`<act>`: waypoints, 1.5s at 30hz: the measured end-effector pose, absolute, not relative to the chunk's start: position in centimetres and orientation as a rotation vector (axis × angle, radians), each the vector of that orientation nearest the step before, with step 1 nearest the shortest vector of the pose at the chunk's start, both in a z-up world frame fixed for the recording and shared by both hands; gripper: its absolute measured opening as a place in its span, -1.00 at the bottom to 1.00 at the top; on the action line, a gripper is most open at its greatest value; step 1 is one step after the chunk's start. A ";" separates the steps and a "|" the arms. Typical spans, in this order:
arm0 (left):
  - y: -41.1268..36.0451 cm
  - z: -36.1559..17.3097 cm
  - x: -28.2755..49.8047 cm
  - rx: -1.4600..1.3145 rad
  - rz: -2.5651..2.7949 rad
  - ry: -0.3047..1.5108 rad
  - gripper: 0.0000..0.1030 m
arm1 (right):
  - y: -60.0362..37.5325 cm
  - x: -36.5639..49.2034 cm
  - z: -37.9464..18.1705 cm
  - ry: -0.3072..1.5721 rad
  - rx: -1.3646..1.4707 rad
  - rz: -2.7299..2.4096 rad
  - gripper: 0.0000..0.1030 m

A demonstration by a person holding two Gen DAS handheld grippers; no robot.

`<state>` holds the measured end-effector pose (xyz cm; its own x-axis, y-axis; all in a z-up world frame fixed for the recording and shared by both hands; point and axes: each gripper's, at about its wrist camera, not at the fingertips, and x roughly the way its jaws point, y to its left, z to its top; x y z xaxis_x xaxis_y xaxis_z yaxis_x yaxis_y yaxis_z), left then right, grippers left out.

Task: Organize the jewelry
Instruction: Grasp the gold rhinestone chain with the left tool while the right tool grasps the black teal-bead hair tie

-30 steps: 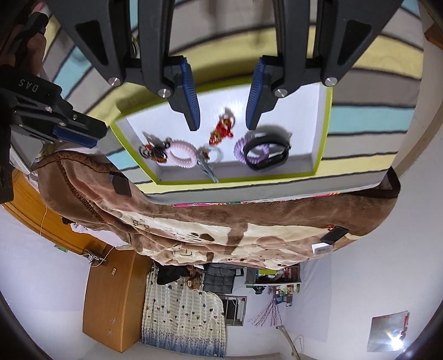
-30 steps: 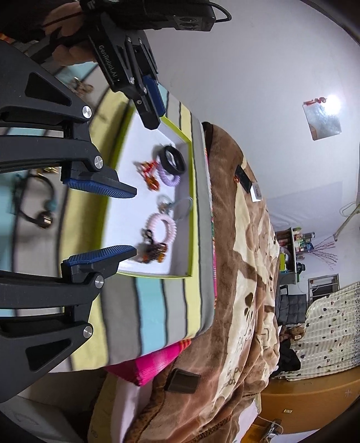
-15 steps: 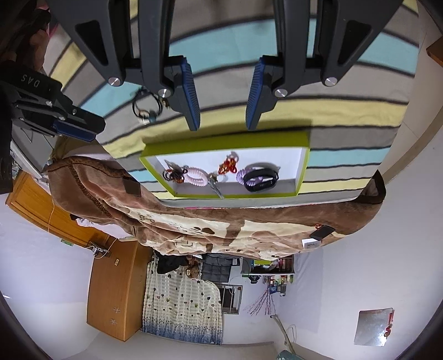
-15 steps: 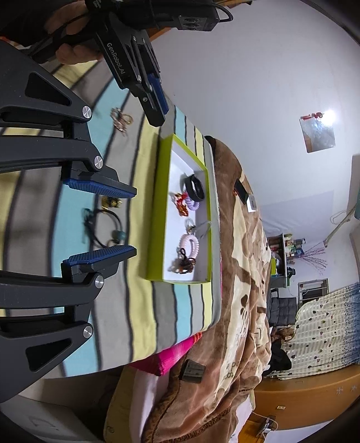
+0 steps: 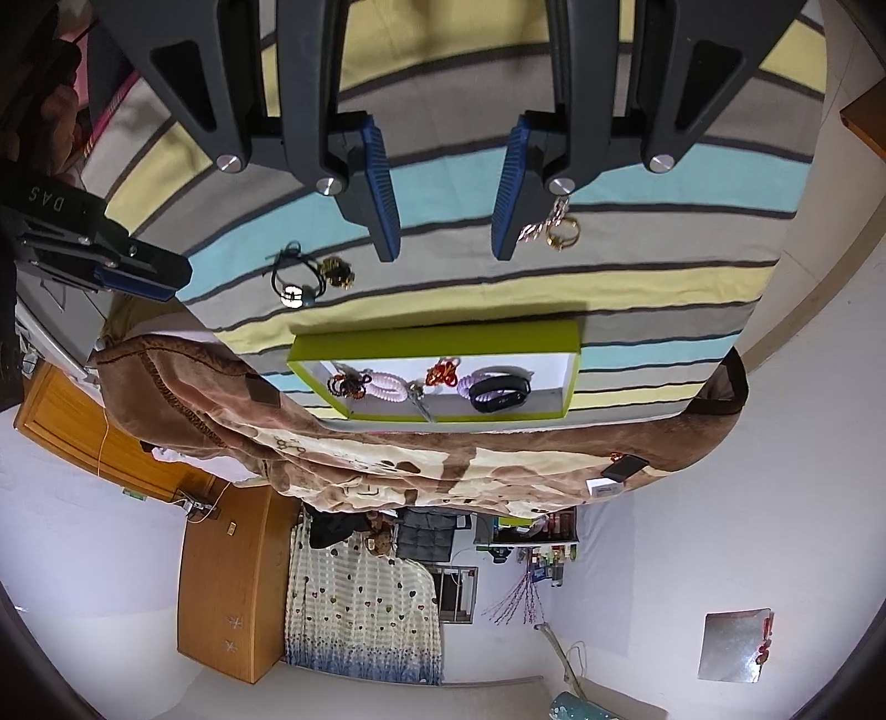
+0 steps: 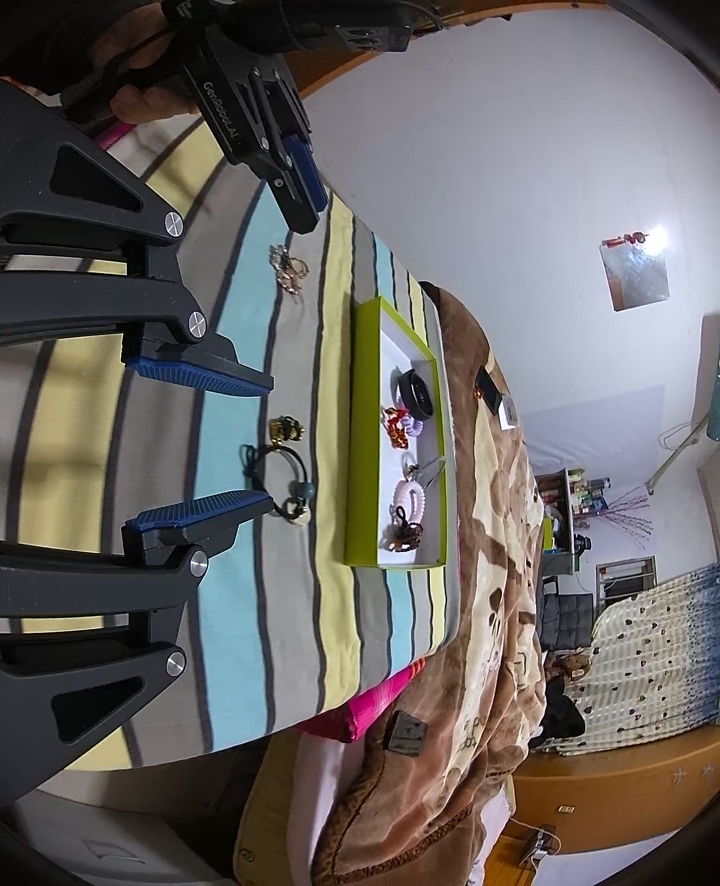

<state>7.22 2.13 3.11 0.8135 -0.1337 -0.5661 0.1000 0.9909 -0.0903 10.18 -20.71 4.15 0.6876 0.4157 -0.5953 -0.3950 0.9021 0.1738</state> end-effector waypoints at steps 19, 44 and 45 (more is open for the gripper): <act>4.1 2.2 6.3 -0.073 -0.074 0.619 -0.31 | -21.2 9.5 3.5 0.694 0.043 0.446 -0.29; 6.3 -2.2 12.7 -0.110 -0.105 0.853 -0.31 | -20.0 15.3 1.0 0.785 0.045 0.423 -0.29; 6.3 -2.2 12.6 -0.112 -0.110 0.854 -0.31 | -20.0 15.5 1.0 0.788 0.045 0.423 -0.29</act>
